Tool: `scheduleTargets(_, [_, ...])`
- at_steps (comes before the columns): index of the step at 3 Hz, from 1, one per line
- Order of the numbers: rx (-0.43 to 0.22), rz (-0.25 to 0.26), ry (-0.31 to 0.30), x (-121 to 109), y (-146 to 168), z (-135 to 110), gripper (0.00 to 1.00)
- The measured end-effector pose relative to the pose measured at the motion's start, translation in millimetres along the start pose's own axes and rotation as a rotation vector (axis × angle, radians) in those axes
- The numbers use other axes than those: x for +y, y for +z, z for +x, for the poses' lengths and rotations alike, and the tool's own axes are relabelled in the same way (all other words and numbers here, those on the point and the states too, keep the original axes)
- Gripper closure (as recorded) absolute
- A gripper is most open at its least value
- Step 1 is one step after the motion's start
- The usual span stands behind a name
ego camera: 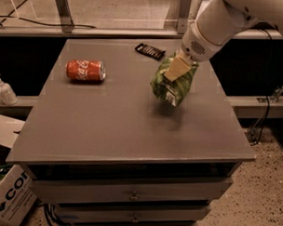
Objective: Move green jalapeno chip bag near coke can
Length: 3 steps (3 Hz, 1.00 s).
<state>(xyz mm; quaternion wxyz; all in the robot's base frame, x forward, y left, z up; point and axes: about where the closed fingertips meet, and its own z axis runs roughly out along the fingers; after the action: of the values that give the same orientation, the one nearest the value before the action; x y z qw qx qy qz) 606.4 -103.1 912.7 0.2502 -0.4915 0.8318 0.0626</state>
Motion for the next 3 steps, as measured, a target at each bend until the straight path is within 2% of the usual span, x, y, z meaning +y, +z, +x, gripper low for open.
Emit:
scheduleTargets(1, [-0.063,0.015,-0.004,-19.0,-2.0,-44.6,1.0])
scheduleTargets(2, [-0.11,0.004,0.005,-24.2,8.1,-78.6,1.0])
scheduleTargets(3, [-0.149,-0.039,0.002,-10.8,24.4,-106.0,1.0])
